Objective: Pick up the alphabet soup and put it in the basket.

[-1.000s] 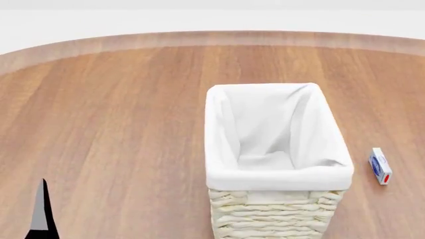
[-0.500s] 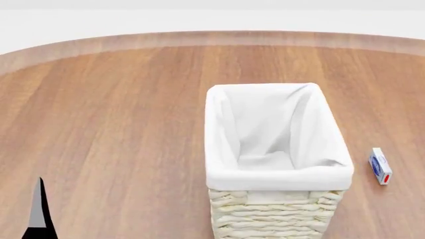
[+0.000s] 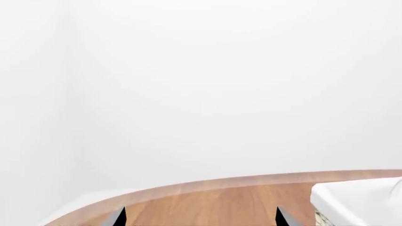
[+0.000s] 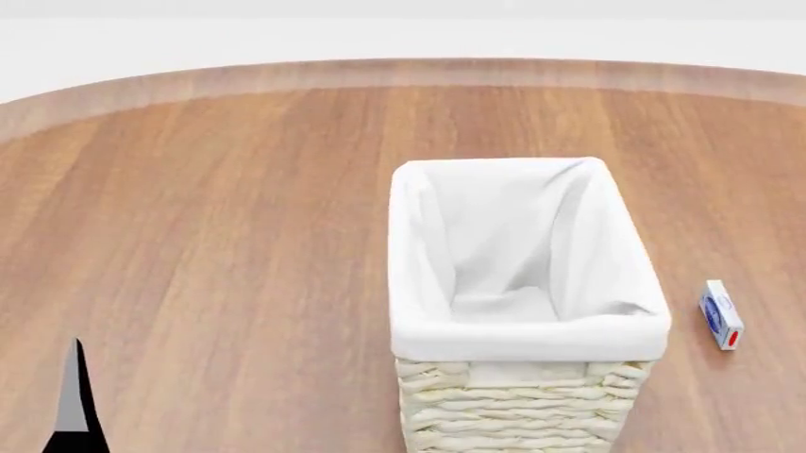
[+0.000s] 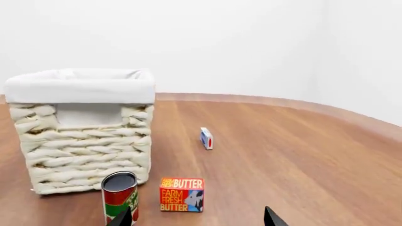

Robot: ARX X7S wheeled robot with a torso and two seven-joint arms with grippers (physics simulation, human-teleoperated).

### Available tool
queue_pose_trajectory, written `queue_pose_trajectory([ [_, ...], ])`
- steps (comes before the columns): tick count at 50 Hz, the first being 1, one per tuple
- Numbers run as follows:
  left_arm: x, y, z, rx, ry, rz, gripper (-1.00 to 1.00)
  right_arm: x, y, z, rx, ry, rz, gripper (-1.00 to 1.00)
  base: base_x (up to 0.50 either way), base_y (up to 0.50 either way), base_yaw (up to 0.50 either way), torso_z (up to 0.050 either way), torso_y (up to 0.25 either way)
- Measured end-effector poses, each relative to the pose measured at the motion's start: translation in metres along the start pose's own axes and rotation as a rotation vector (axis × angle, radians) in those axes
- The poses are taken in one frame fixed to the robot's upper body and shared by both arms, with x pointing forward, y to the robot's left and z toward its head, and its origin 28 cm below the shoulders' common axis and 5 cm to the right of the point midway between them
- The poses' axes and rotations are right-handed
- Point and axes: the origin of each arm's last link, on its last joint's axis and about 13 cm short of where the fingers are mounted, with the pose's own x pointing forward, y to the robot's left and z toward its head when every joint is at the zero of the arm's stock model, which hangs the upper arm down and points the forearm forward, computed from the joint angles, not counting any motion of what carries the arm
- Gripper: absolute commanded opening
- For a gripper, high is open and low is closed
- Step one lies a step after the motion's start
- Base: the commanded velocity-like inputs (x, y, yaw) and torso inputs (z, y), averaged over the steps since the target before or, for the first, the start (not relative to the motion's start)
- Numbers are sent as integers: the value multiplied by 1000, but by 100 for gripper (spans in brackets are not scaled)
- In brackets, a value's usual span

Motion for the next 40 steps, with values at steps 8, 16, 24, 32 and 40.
queue_pose_trajectory([
  [8, 0, 0, 0, 1, 2, 2, 100, -2, 4, -11, 16, 13, -13, 100, 0, 0, 0, 0, 0],
  [16, 0, 0, -1, 1, 4, 1, 100, -1, 6, -16, 22, 18, -19, 100, 0, 0, 0, 0, 0],
  [24, 0, 0, -1, 1, 5, 0, 100, -1, 6, -19, 24, 20, -33, 100, 0, 0, 0, 0, 0],
  [32, 0, -1, -2, 2, 8, -3, 100, -1, 4, -23, 25, 26, -61, 100, 0, 0, 0, 0, 0],
  [40, 0, -1, -3, 3, 10, -4, 100, -2, 1, -29, 28, 35, -88, 100, 0, 0, 0, 0, 0],
])
